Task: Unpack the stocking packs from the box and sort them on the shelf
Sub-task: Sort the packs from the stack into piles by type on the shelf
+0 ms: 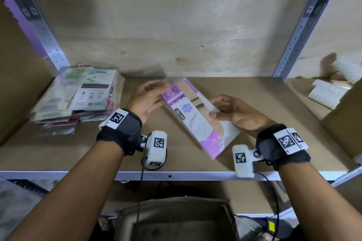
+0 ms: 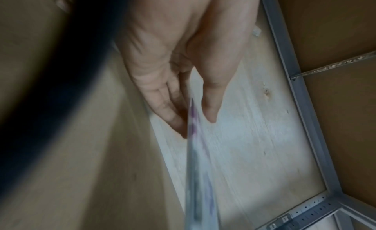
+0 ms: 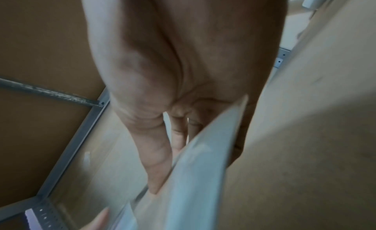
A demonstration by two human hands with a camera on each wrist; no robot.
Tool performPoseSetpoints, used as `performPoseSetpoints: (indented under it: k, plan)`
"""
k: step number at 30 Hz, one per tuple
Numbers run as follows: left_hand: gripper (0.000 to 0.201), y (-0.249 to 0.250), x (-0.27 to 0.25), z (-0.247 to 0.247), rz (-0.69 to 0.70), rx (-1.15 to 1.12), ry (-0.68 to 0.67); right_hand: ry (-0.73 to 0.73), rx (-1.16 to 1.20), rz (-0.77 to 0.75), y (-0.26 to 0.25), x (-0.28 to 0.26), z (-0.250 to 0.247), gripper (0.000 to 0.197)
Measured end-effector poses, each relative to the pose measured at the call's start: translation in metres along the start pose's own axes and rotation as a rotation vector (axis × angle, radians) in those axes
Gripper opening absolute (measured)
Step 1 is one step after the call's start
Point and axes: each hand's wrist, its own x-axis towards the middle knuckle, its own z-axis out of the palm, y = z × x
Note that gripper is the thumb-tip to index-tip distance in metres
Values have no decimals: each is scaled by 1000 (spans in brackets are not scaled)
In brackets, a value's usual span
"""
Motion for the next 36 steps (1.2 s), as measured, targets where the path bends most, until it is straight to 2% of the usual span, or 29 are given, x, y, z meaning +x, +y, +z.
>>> performPoseSetpoints:
  k: [3,7,13,17,20,24,31,36]
  plan:
    - [29,-1,5,-9,58,179,80,-25,-33,-8,3,1,-5,35]
    - [17,-4,14,-5,167,408,130,-5,-19,-18,7,3,-7,34]
    - [40,-2,28,5,332,613,106,-4,-20,-13,11,0,-10,30]
    - [50,0,36,6,410,680,172,8,-17,-9,13,-6,-19,26]
    - [56,-1,36,6,382,675,81,19,-28,-8,14,-9,-22,27]
    - [46,0,34,-1,360,623,-55,7,-31,-8,16,-9,-21,27]
    - [49,-1,28,-13,395,670,-1,12,-56,-14,12,-3,-17,20]
    - [52,2,18,-19,237,604,27,16,-47,-16,12,-3,-9,16]
